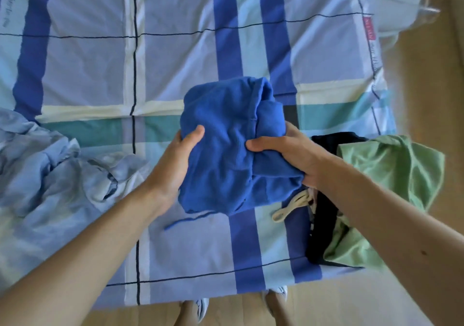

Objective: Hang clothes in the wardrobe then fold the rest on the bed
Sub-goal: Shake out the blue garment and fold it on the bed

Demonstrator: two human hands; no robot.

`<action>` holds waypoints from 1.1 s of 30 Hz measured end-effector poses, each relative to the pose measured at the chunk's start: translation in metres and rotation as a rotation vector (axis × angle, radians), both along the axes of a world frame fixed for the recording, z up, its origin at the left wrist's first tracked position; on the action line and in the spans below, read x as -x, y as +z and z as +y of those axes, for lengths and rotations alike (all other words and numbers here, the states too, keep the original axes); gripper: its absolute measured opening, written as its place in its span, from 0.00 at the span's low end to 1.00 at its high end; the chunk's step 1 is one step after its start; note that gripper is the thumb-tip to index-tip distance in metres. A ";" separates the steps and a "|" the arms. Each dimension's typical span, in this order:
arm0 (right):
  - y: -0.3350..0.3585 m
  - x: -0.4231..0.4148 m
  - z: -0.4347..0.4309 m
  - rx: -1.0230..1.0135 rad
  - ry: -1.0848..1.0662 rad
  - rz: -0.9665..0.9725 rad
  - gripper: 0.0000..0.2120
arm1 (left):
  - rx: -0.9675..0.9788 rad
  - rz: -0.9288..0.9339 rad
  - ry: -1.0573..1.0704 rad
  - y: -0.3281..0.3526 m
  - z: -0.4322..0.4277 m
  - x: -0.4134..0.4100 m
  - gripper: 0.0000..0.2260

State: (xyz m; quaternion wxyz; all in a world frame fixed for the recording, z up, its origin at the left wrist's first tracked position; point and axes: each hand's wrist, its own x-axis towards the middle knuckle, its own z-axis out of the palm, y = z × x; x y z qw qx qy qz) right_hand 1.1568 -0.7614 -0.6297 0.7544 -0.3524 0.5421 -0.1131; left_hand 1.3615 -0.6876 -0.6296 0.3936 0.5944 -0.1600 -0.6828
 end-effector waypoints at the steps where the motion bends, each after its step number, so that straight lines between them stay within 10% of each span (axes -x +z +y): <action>1: 0.019 0.022 0.005 0.012 -0.023 -0.001 0.25 | -0.005 0.055 0.009 0.016 0.003 0.016 0.19; 9: 0.113 0.223 0.032 0.075 -0.057 0.159 0.30 | 0.133 -0.095 -0.238 0.071 0.029 0.204 0.21; 18: 0.001 0.293 0.071 0.368 -0.140 0.703 0.32 | -0.031 -0.506 -0.347 -0.010 0.031 0.293 0.23; 22: -0.010 0.290 0.076 0.484 -0.173 0.723 0.40 | 0.452 -1.062 -0.305 0.003 0.020 0.289 0.19; 27: 0.010 0.273 0.091 0.900 -0.251 0.988 0.39 | 0.964 -1.165 -0.900 -0.005 -0.015 0.293 0.28; 33: -0.044 0.278 0.140 0.715 0.238 0.986 0.48 | 0.813 -1.310 -1.582 -0.052 -0.012 0.277 0.62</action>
